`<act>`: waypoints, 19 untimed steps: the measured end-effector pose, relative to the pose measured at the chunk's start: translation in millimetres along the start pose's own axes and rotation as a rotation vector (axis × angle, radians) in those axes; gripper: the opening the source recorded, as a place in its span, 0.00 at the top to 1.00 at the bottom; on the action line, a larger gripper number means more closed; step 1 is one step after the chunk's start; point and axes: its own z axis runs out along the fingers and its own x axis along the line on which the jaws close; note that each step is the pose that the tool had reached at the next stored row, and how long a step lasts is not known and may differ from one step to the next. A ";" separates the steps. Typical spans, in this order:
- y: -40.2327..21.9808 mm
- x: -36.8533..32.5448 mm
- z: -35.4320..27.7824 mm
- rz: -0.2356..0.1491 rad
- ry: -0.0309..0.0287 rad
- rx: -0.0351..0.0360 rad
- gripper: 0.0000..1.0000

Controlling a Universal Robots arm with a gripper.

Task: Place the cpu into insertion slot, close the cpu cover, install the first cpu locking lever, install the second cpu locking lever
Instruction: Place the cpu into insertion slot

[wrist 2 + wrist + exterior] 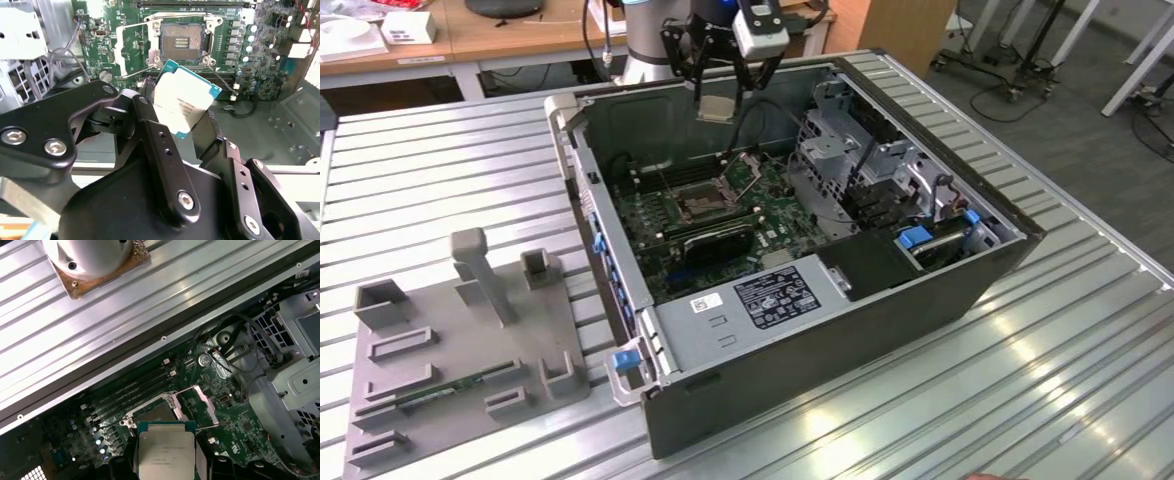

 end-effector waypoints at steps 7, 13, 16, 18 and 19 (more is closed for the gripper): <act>-0.1 0.0 0.5 0.073 -0.0065 -0.0014 0.46; -0.1 0.0 0.6 0.076 -0.0068 -0.0015 0.46; -0.1 0.0 0.5 0.076 -0.0068 -0.0015 0.46; -0.1 0.0 0.6 0.076 -0.0068 -0.0015 0.46; -0.1 0.0 0.6 0.076 -0.0069 -0.0015 0.46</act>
